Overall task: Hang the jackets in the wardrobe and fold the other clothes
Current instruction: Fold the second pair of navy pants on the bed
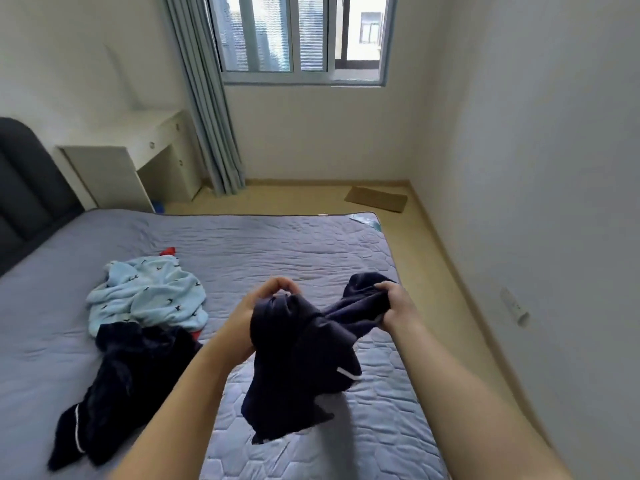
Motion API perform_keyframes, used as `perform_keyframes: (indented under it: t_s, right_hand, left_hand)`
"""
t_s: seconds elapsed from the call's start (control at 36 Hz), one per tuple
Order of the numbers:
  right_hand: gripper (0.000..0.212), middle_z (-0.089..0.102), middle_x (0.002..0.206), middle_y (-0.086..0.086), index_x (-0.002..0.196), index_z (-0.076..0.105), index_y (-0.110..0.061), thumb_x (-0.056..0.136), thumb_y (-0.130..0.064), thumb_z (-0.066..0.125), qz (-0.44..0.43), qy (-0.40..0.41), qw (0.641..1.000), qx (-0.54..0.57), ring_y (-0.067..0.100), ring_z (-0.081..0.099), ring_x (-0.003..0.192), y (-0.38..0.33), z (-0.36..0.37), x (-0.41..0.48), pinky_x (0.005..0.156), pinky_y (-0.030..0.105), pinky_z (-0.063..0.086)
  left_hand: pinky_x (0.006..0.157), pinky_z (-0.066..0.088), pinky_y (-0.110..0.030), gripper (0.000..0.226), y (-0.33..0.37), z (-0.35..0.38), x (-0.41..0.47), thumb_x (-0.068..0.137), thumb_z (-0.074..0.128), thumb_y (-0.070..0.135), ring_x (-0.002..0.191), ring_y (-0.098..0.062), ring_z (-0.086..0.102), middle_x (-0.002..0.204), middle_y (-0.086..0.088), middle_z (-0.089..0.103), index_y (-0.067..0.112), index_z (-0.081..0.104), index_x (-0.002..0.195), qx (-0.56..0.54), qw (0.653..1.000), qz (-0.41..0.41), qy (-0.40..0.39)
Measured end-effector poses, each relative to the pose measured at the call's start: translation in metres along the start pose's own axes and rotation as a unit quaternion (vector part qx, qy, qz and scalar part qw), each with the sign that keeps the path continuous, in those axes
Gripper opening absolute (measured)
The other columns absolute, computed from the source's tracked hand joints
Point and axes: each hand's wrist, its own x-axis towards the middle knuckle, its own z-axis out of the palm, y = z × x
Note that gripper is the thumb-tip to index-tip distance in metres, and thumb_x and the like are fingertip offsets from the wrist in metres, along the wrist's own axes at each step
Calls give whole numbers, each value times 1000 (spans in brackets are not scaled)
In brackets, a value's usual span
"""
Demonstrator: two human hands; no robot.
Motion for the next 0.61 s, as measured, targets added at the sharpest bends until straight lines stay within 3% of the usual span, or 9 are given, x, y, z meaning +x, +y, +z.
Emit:
perform_keyframes:
  t_s: [0.11,0.22,0.31,0.36,0.42,0.47,0.5,0.56,0.61]
  right_hand:
    - [16,60,85,14,100,56,1,86,-6,51,-55,-43,993,-94,28,60,77,-15,12,-21,66,33,50]
    - [34,64,89,16,113,58,-1,80,1,53,-138,-121,972,-148,29,64,81,-24,25,-53,70,35,53]
    - [43,67,89,15,109,59,-6,66,-1,60,-171,-195,945,-201,24,67,80,-25,28,-76,69,32,55]
    - [45,71,91,13,105,61,-10,61,-1,61,-169,-253,924,-233,23,69,85,-20,24,-85,72,32,56]
    - [40,73,84,-2,97,63,-18,58,-6,63,-176,-265,881,-350,14,69,84,-11,21,-94,72,27,55]
    - [32,68,72,-20,88,62,-27,57,-17,64,-190,-250,802,-507,-4,64,75,-1,19,-102,67,13,50]
    - [30,63,69,-26,86,60,-32,58,-22,64,-197,-239,761,-569,-9,60,70,4,18,-105,62,5,44]
    - [42,54,78,-31,101,55,-36,64,-22,66,-224,-212,701,-643,-13,54,73,14,15,-107,58,-3,37]
    - [54,52,93,-24,120,53,-30,71,-15,68,-214,-196,706,-646,-11,53,77,21,7,-105,59,-4,36]
  left_hand:
    - [69,50,-17,23,-9,-3,-15,88,55,-13,83,-11,64,99,-15,68,-4,53,109,81,989,-78,-96]
    - [88,45,-14,42,-21,-3,-13,88,44,-17,111,-11,56,120,-2,61,10,55,119,209,960,-120,-141]
    - [78,46,-13,38,-21,1,3,90,45,-12,108,-15,55,113,4,59,16,54,113,165,982,-95,13]
    - [77,46,-20,18,-13,5,17,96,53,18,104,-14,56,114,4,58,23,51,114,69,983,-79,148]
    - [83,46,-32,48,-6,8,29,84,54,55,106,-9,55,121,4,56,28,45,122,-19,975,-103,195]
    - [95,47,-41,72,-4,9,42,71,57,66,112,-17,55,122,1,56,27,41,130,-82,970,-147,177]
    - [97,47,-41,67,-5,11,46,75,63,59,112,-21,56,121,-3,57,23,44,129,-88,970,-161,161]
    - [86,52,-29,28,-5,19,50,88,65,25,103,-22,62,110,-8,66,16,58,113,-32,983,-133,124]
    - [72,51,-20,21,-10,26,49,90,56,3,89,-17,64,94,-4,70,20,66,94,14,988,-84,127]
